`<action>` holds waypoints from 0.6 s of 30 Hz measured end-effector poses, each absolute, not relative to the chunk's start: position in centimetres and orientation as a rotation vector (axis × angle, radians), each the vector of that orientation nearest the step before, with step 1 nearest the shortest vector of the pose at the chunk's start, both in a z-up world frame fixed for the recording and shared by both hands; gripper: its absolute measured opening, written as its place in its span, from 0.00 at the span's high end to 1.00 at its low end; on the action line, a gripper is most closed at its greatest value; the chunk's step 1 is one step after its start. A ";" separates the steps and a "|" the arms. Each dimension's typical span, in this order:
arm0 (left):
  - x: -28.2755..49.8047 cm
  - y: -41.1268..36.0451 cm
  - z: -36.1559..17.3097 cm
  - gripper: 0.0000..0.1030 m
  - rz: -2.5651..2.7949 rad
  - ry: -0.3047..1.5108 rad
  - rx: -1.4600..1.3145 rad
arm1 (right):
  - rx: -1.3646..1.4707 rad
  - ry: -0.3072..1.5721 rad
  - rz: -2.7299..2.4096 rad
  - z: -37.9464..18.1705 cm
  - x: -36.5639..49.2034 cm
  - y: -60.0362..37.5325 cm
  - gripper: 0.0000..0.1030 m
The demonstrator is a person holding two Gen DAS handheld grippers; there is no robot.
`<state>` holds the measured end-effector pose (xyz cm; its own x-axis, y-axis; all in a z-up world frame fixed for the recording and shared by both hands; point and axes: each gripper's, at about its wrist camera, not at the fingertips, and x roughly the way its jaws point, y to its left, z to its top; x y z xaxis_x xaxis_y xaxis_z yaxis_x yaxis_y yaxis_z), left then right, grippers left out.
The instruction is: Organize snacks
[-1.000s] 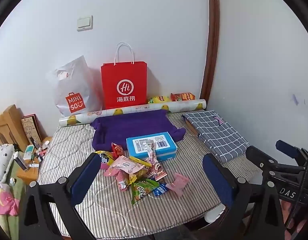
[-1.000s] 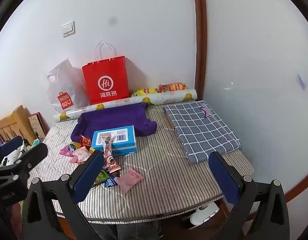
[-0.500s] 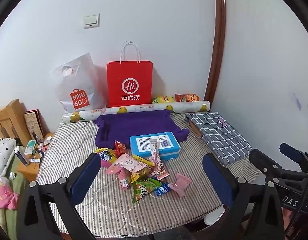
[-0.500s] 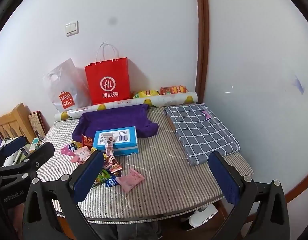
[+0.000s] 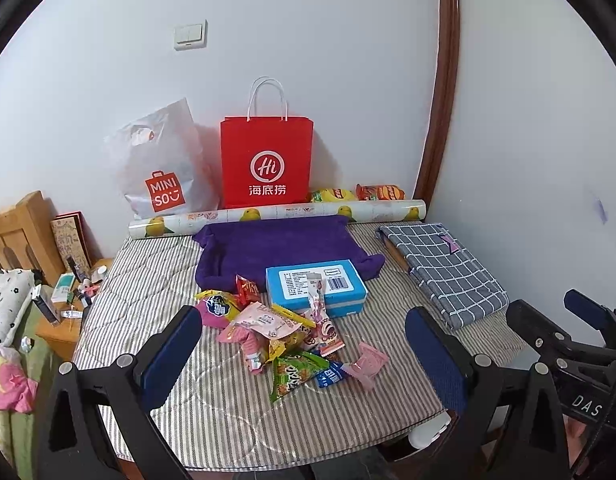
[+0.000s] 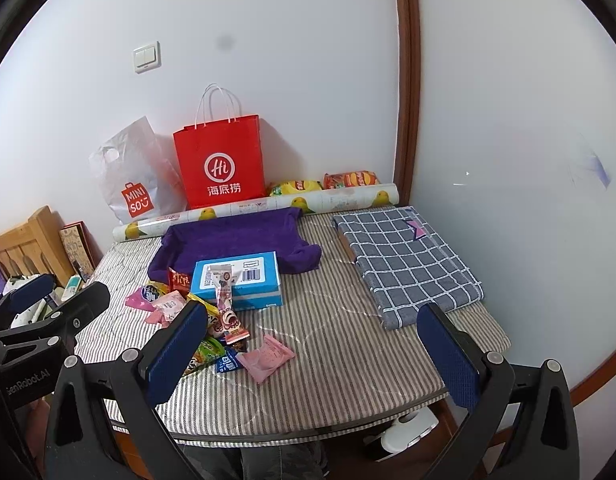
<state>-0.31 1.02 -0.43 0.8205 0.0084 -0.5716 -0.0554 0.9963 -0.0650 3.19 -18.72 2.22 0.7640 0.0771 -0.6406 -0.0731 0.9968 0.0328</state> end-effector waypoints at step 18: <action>-0.3 0.9 -0.3 0.00 0.031 0.598 -0.078 | 0.013 0.694 0.081 2.4 3.1 -18.7 0.00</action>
<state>-0.32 0.88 -0.31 0.8264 0.0064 -0.5631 -0.0513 0.9966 -0.0641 3.14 -18.72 2.42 0.7657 0.0792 -0.6383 -0.0703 0.9967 0.0394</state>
